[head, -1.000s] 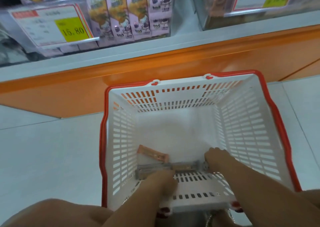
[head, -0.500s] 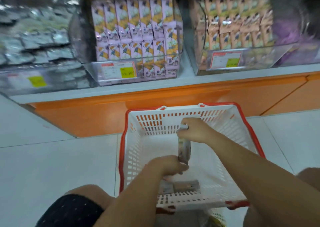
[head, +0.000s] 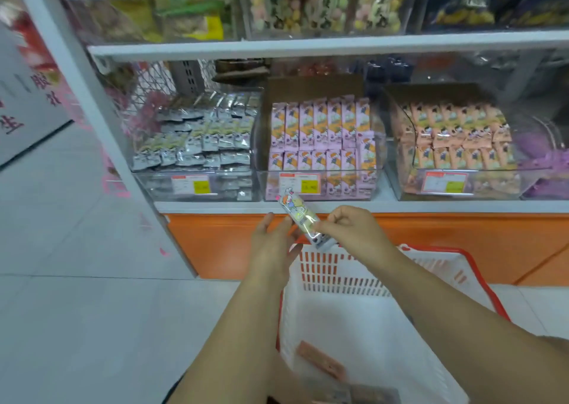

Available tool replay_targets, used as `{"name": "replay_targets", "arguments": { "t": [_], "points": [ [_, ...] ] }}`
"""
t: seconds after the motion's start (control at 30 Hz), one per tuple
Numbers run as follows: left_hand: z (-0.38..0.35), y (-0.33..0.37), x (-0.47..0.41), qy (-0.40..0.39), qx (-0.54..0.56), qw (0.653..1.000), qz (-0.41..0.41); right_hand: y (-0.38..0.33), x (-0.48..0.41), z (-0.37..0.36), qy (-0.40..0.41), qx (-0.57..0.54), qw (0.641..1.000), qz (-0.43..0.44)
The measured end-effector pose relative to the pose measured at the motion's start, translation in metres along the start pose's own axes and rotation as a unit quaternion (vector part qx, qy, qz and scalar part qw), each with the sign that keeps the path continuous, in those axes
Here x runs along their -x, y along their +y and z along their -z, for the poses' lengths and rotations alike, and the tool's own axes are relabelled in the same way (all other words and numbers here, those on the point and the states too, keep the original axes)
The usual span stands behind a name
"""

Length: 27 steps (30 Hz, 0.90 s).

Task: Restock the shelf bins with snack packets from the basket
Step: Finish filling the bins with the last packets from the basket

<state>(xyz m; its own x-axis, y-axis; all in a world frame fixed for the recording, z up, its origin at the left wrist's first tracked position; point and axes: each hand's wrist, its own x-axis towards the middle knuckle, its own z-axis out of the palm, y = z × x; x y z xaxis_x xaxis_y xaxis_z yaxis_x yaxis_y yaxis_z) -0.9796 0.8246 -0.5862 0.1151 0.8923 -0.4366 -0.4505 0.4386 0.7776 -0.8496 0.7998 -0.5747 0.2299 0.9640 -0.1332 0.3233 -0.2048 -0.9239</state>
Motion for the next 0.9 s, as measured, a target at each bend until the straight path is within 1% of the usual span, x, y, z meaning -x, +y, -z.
{"name": "replay_targets", "arguments": {
  "t": [0.07, 0.2, 0.27, 0.33, 0.37, 0.4, 0.43, 0.47, 0.5, 0.53, 0.57, 0.6, 0.63, 0.73, 0.83, 0.9],
  "points": [
    [0.005, 0.014, 0.011, 0.001, 0.016, 0.999, -0.035, -0.015, 0.004, -0.015, -0.001, -0.044, 0.999, 0.012],
    [0.020, 0.029, 0.023, -0.014, -0.030, 0.996, -0.082, -0.039, 0.003, -0.041, -0.007, -0.120, 0.992, 0.031],
    [0.028, 0.034, 0.024, -0.003, -0.032, 0.993, -0.111, -0.048, -0.001, -0.054, -0.018, -0.123, 0.992, 0.031],
    [0.038, 0.041, 0.021, 0.025, -0.035, 0.989, -0.145, -0.058, -0.006, -0.065, -0.038, -0.106, 0.992, 0.051],
    [0.044, 0.047, 0.018, 0.045, -0.042, 0.986, -0.158, -0.063, -0.009, -0.068, -0.051, -0.075, 0.993, 0.071],
    [0.050, 0.054, 0.014, 0.066, -0.055, 0.982, -0.169, -0.067, -0.014, -0.069, -0.060, -0.014, 0.993, 0.099],
    [0.057, 0.062, 0.008, 0.090, -0.073, 0.977, -0.181, -0.069, -0.022, -0.069, -0.066, 0.084, 0.986, 0.131],
    [0.065, 0.072, 0.002, 0.113, -0.098, 0.969, -0.196, -0.069, -0.030, -0.068, -0.070, 0.209, 0.962, 0.161],
    [0.072, 0.083, -0.004, 0.134, -0.127, 0.959, -0.214, -0.068, -0.038, -0.067, -0.073, 0.333, 0.921, 0.187],
    [0.078, 0.095, -0.011, 0.154, -0.158, 0.947, -0.232, -0.066, -0.046, -0.068, -0.075, 0.429, 0.877, 0.205],
    [0.084, 0.108, -0.017, 0.172, -0.190, 0.934, -0.250, -0.063, -0.053, -0.068, -0.080, 0.489, 0.842, 0.213],
    [0.089, 0.120, -0.024, 0.190, -0.219, 0.920, -0.265, -0.061, -0.058, -0.070, -0.087, 0.517, 0.824, 0.214],
    [0.093, 0.132, -0.031, 0.206, -0.240, 0.907, -0.278, -0.059, -0.061, -0.071, -0.090, 0.525, 0.819, 0.215],
    [0.099, 0.160, -0.056, 0.239, -0.301, 0.876, -0.290, -0.058, -0.065, -0.073, -0.085, 0.529, 0.813, 0.228],
    [0.097, 0.177, -0.082, 0.239, -0.358, 0.855, -0.290, -0.058, -0.066, -0.074, -0.088, 0.543, 0.803, 0.230],
    [0.093, 0.185, -0.094, 0.245, -0.388, 0.841, -0.287, -0.056, -0.066, -0.074, -0.088, 0.542, 0.802, 0.233]
  ]
}}
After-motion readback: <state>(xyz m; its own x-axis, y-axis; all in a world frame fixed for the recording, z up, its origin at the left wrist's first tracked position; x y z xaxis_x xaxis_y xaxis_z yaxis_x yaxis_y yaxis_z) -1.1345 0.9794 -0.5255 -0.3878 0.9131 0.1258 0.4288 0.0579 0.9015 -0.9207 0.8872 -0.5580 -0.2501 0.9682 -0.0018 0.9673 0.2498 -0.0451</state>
